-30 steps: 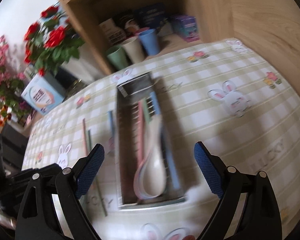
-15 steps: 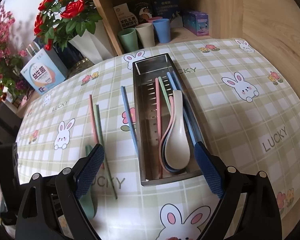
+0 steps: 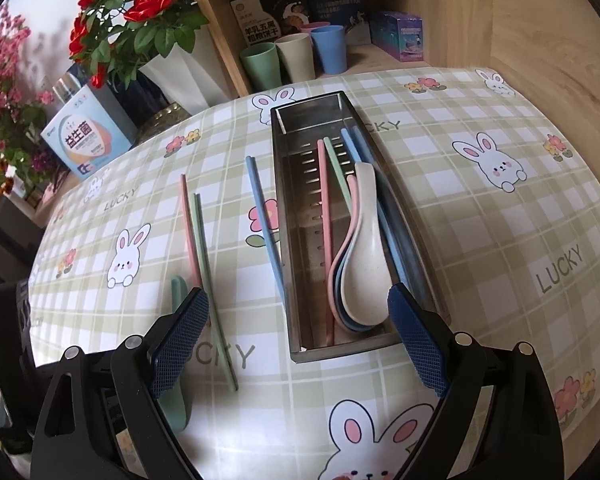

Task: Organize utensils
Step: 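Close the left tool on the mint green spoon handle, then lift the mint green spoon off the table with the left tool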

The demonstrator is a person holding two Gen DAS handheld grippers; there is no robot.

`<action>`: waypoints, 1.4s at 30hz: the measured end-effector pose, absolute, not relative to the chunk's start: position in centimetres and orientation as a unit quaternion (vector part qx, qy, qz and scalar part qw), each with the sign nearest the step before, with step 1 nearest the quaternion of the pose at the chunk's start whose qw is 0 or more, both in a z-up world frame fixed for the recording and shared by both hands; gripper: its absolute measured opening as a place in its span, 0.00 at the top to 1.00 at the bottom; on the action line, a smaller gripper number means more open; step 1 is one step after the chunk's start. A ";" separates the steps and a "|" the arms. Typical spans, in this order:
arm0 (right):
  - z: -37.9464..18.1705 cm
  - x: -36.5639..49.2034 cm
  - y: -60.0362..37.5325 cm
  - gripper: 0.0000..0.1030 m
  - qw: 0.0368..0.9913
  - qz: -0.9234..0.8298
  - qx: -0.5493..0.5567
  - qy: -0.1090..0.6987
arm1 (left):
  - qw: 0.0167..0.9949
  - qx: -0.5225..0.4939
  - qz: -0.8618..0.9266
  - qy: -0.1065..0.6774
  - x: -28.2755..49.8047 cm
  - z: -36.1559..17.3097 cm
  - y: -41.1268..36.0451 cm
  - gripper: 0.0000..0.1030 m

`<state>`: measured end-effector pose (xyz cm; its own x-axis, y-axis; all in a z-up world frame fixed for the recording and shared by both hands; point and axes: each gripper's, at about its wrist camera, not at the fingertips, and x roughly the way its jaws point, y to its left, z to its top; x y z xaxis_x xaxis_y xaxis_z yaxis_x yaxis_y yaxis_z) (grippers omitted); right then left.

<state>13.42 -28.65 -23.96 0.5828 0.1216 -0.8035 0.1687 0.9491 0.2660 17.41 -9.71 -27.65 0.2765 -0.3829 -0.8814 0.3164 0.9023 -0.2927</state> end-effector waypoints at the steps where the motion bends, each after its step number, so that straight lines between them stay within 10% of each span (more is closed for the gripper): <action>1: -24.1 13.4 -28.7 0.15 0.874 -0.014 0.160 0.458 | 0.798 -0.030 -0.219 0.560 17.4 -27.6 -9.7 0.76; 42: -25.1 13.6 -30.3 0.15 0.867 -0.040 0.186 0.461 | 0.843 -0.097 -0.087 0.522 19.5 -26.1 0.0 0.93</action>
